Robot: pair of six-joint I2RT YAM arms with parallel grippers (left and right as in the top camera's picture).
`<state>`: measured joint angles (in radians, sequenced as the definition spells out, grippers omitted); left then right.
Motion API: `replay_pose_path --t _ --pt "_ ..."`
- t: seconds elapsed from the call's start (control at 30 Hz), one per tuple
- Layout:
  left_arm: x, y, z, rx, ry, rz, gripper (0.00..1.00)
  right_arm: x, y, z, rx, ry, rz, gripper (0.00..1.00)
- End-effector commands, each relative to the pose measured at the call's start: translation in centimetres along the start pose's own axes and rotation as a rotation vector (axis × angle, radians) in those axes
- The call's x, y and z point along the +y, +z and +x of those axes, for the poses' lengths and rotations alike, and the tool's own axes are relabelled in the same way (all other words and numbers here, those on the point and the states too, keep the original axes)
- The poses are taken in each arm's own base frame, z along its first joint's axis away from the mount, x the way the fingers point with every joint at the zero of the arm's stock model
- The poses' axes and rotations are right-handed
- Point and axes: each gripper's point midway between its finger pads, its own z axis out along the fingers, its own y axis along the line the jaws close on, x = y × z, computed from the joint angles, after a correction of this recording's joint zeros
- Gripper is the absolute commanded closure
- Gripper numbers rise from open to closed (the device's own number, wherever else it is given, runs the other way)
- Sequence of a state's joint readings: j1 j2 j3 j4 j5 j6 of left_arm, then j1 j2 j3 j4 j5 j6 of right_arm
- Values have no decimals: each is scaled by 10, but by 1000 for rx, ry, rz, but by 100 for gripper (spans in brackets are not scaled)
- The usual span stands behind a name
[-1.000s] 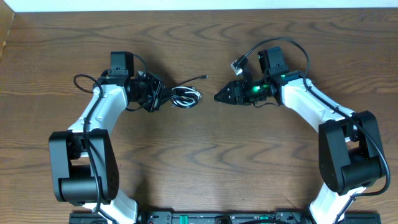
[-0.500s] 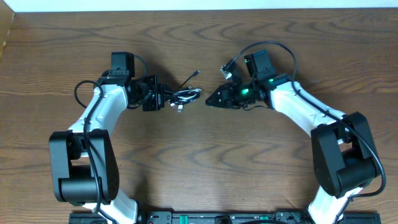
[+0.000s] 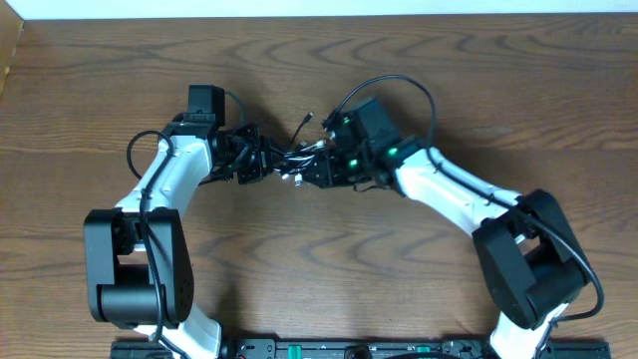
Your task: Untangle cables
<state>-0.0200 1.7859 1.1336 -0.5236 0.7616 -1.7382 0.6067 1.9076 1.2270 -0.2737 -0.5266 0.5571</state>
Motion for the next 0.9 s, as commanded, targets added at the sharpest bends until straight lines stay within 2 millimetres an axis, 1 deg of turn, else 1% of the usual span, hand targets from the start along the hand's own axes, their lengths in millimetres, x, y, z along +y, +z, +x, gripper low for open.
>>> replay_pose_path --t 0.0,0.17,0.23,0.4,0.57,0.67,0.8,0.87 --pt "-1 -7 10 26 -17 4 92 -15 3 -15 -130 56 171 57" --pt "0 -7 10 26 -15 1 93 -3 7 -25 -209 83 170 57" --pt "0 -7 11 33 -15 -1 93 -2 6 -29 -232 103 167 57" --pt "1 -7 15 56 -15 -6 92 -14 2 -37 -307 155 242 61" --pt "2 -7 17 69 -6 -10 93 -19 -1 -43 -351 169 276 65" --pt "2 -7 20 83 -4 -13 93 -18 -2 -47 -366 165 271 64" --pt "3 -7 21 94 -4 -16 92 -16 -2 -49 -377 162 262 57" --pt "3 -7 21 90 -3 -15 92 -17 -3 -50 -380 162 270 56"
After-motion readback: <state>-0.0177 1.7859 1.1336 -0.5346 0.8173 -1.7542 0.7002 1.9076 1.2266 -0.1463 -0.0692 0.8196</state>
